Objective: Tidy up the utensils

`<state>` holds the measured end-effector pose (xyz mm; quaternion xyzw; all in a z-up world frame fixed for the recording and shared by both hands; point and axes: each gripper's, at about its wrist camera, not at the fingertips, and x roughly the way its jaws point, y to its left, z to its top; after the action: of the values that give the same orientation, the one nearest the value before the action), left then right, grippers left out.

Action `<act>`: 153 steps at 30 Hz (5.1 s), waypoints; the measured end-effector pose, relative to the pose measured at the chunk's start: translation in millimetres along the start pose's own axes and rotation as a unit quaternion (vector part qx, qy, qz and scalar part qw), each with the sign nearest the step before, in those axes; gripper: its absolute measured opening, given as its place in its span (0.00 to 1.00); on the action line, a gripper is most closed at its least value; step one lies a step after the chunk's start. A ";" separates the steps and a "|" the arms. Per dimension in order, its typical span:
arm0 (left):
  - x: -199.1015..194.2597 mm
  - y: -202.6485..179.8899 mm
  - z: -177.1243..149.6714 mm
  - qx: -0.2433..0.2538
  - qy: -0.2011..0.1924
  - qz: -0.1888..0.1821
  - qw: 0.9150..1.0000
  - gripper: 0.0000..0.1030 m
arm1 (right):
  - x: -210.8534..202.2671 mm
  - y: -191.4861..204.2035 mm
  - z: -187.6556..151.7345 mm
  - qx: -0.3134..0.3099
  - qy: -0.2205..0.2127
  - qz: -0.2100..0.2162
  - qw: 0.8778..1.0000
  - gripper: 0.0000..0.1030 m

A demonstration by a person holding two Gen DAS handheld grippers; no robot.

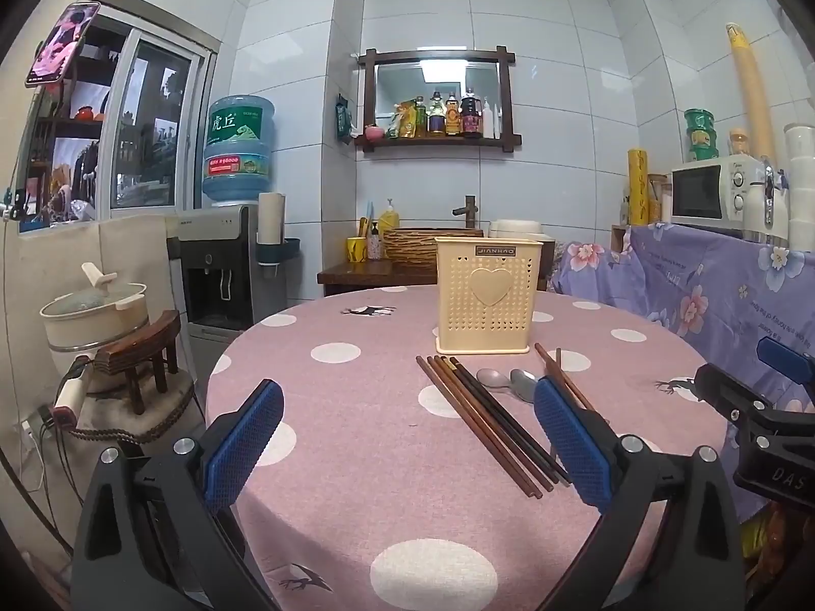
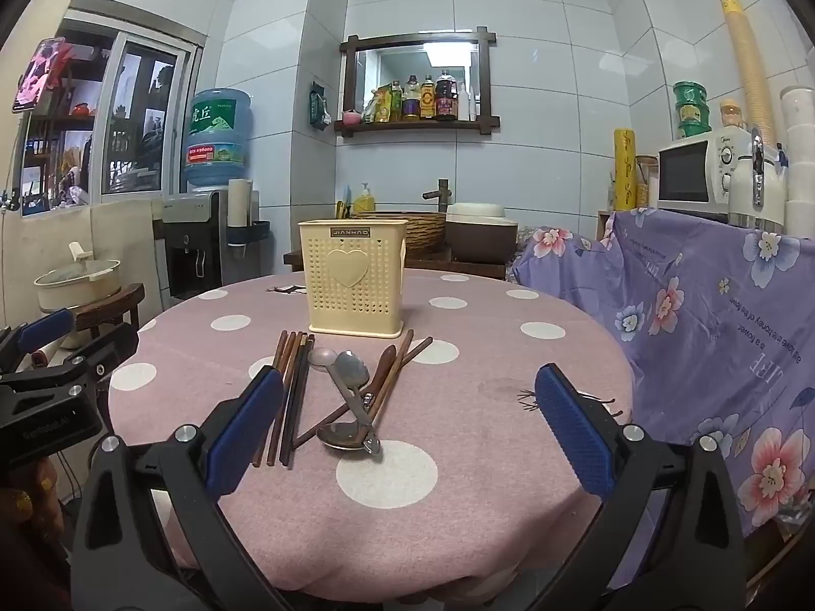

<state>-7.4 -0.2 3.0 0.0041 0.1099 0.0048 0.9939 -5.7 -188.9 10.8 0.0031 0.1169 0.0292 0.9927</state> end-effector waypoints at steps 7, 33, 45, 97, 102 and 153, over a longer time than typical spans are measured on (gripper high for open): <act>0.6 -1.3 -0.9 0.003 0.000 0.000 1.000 0.95 | 0.3 -0.1 0.0 0.003 0.003 0.000 1.000 0.95; 0.7 1.4 -2.0 0.001 0.001 0.004 1.000 0.95 | 1.3 2.1 0.2 0.002 0.005 0.001 1.000 0.95; 2.2 4.1 -1.6 -0.001 0.004 0.003 1.000 0.95 | 2.6 2.3 -0.8 0.004 0.007 0.000 1.000 0.95; 17.5 9.9 -10.8 0.009 0.048 0.010 0.999 0.95 | 14.9 3.5 -9.3 -0.006 0.034 -0.006 0.999 0.95; 57.9 13.9 -14.1 0.011 0.141 0.002 0.990 0.95 | 45.0 -12.6 -12.2 0.001 0.093 -0.024 0.995 0.95; 241.5 9.3 14.5 -0.022 0.362 -0.063 0.930 0.47 | 233.4 -34.9 31.4 -0.003 0.288 0.034 0.957 0.58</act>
<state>231.3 11.5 -35.5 -0.0268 0.4619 -0.0543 0.8849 230.2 -210.0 -13.2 -0.0048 0.3977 0.0629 0.9153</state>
